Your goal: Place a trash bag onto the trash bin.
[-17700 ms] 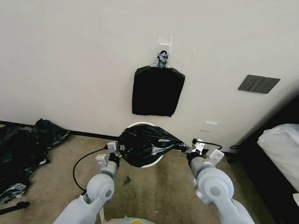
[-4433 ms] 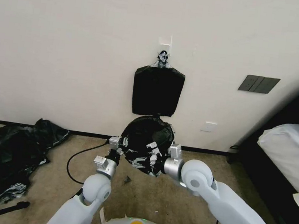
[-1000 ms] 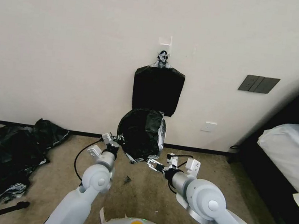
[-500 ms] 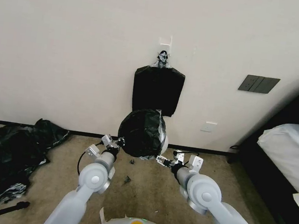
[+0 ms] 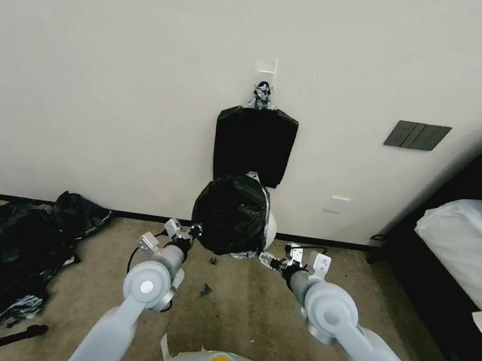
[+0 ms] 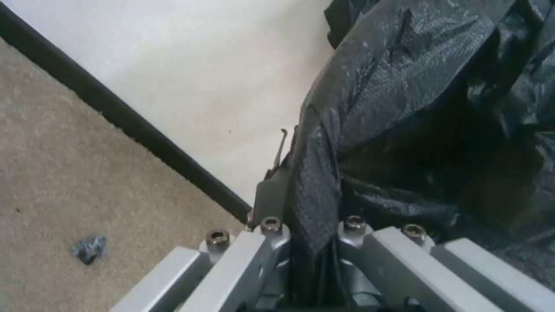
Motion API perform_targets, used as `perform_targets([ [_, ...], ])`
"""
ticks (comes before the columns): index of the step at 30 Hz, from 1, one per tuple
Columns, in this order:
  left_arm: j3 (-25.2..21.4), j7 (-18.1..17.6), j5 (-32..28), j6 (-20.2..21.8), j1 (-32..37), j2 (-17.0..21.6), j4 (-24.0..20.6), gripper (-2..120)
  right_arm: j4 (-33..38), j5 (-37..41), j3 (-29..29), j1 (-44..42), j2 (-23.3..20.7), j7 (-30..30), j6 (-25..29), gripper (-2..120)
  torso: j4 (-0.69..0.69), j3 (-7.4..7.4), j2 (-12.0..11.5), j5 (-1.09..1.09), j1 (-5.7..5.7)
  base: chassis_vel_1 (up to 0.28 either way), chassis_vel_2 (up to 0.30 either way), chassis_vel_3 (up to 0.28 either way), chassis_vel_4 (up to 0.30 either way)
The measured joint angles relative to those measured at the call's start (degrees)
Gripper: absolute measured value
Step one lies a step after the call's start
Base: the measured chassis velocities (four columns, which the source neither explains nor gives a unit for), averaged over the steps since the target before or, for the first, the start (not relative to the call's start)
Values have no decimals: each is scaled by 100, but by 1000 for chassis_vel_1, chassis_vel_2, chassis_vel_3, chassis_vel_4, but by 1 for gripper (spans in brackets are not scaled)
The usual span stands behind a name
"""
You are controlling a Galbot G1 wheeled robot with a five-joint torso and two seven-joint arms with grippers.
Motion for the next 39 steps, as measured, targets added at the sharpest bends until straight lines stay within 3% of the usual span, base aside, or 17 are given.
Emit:
perform_targets([
  [6, 64, 128, 711, 0, -61, 58, 222, 1, 585, -522, 341, -600, -77, -454, -3, 100, 0, 0, 0, 0, 0, 0, 0, 0, 0],
  [11, 62, 277, 876, 0, -27, 53, 295, 1, 940, -599, 757, -864, -113, -846, 70, 100, 0, 0, 0, -1, 0, 0, 0, 0, 0],
  [13, 25, 456, 921, 0, 30, 50, 353, 1, 1041, -611, 1318, -1097, -123, -1613, 140, 100, 0, 0, 0, -1, 0, 0, 0, 0, 0],
  [15, -48, 832, 959, 22, 130, 76, 427, 1, 842, -551, 2172, -1285, -183, -2965, 272, 100, -3, 0, 0, -1, 0, 0, 0, 0, 0],
  [16, -48, 832, 959, 22, 130, 76, 427, 1, 842, -551, 2172, -1285, -183, -2965, 272, 100, -3, 0, 0, -1, 0, 0, 0, 0, 0],
  [17, -89, 1072, 964, 42, 186, 100, 464, 1, 597, -368, 2585, -1247, -231, -3822, 332, 100, -3, 0, 0, 2, 0, 0, 0, 0, 0],
  [19, -137, 1468, 965, 48, 265, 135, 537, 1, 153, 271, 2983, -910, -286, -4833, 271, 100, 1, 0, 0, -1, 0, 0, 0, 0, 0],
  [20, -137, 1468, 965, 48, 265, 135, 537, 1, 153, 271, 2983, -910, -286, -4833, 271, 100, 1, 0, 0, -1, 0, 0, 0, 0, 0],
  [24, -203, 2221, 963, 10, 307, 195, 669, 1, -472, 880, 2868, -434, -265, -5982, 99, 100, 2, 0, 0, 0, 0, 0, 0, 0, 0],
  [28, -209, 2377, 921, -6, 261, 205, 685, 1, -536, 937, 2757, -511, -188, -6197, 28, 100, -1, 0, 0, -1, 0, 0, 0, 0, 0],
  [39, -138, 2394, 795, 10, 222, 191, 630, 1, -702, 880, 2622, -548, -153, -6366, 17, 95, 0, 0, 0, 0, 0, 0, 0, 0, 0],
])
